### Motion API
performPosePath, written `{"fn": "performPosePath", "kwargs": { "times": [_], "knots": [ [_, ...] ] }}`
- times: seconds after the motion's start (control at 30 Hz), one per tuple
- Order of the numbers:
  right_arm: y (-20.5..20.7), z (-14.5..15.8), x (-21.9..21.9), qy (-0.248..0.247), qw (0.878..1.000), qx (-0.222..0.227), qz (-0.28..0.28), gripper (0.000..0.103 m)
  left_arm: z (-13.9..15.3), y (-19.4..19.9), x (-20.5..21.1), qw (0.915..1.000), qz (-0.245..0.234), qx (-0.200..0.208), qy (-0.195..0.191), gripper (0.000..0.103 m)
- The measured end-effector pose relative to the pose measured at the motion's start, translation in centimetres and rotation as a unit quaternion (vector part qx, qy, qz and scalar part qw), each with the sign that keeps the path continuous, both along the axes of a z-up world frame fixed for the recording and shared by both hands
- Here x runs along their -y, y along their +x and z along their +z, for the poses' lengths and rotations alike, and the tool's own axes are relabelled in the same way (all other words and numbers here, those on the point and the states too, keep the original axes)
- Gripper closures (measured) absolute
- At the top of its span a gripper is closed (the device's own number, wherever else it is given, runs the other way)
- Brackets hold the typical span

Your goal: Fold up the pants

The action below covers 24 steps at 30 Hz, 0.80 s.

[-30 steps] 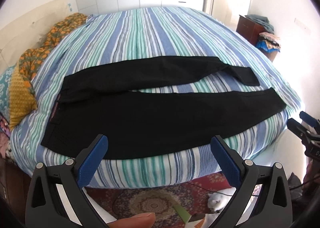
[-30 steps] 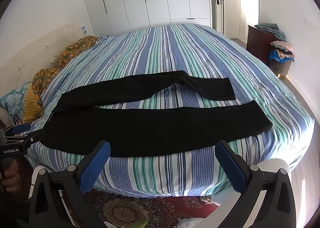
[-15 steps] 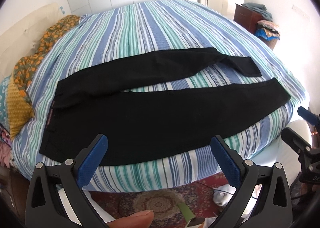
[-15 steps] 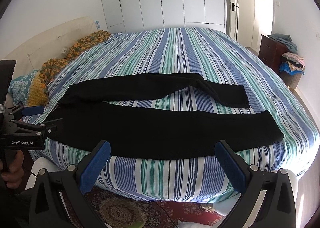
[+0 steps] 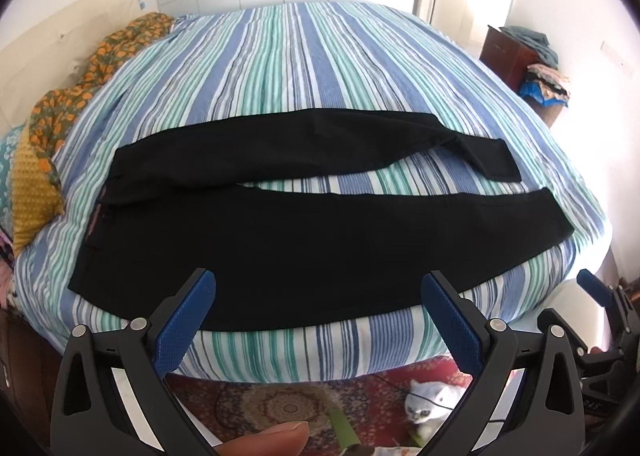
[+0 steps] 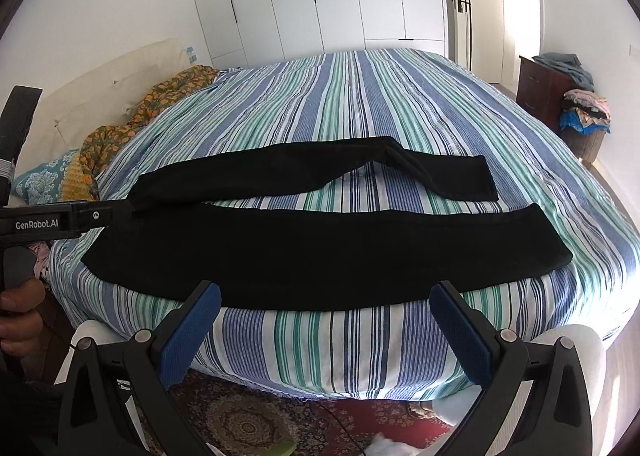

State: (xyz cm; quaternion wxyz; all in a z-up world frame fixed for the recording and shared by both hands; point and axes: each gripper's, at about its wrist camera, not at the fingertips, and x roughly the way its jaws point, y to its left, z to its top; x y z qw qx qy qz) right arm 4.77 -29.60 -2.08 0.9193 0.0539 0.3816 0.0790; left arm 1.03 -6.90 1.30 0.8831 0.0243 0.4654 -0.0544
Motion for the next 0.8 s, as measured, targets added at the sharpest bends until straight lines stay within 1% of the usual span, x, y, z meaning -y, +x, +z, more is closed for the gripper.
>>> {"fn": "performPosePath", "kwargs": {
  "times": [0.13, 0.27, 0.33, 0.47, 0.57, 0.63, 0.7, 0.73, 0.8],
  "knots": [
    [0.0, 0.0, -0.5, -0.001, 1.000, 0.000, 0.012, 0.000, -0.1, -0.2, 0.4, 0.9999, -0.006, 0.002, 0.010, 0.000],
    [0.1, 0.2, -1.0, 0.003, 1.000, 0.008, 0.029, 0.000, -0.3, 0.1, 0.4, 0.9999, -0.008, 0.004, 0.011, 0.000],
    [0.4, -0.1, -0.5, 0.023, 0.999, 0.004, 0.029, 0.000, -0.3, 0.3, 0.4, 0.9998, -0.009, 0.010, 0.015, 0.000],
    [2.5, -1.3, 1.2, 0.088, 0.995, -0.026, 0.032, 0.000, -0.4, 1.3, 0.7, 0.9994, -0.014, 0.028, 0.016, 0.000],
    [5.1, -1.8, 2.3, 0.146, 0.987, -0.044, 0.049, 0.000, -0.6, 2.6, 0.9, 0.9995, -0.013, 0.030, 0.002, 0.000],
    [7.6, -1.6, 3.6, 0.164, 0.984, -0.037, 0.057, 0.000, -0.8, 3.2, 0.7, 0.9995, -0.009, 0.030, -0.008, 0.000],
    [11.1, -1.3, 6.3, 0.153, 0.987, -0.021, 0.039, 0.000, -1.2, 3.4, 0.1, 0.9995, -0.003, 0.029, -0.014, 0.000],
    [13.1, -1.3, 8.5, 0.143, 0.989, -0.015, 0.021, 0.000, -1.5, 3.5, -0.4, 0.9995, 0.000, 0.028, -0.014, 0.000],
    [18.0, -2.3, 13.9, 0.118, 0.992, -0.025, -0.029, 0.000, -2.6, 3.6, -1.4, 0.9997, 0.013, 0.021, -0.005, 0.000]
  ]
}}
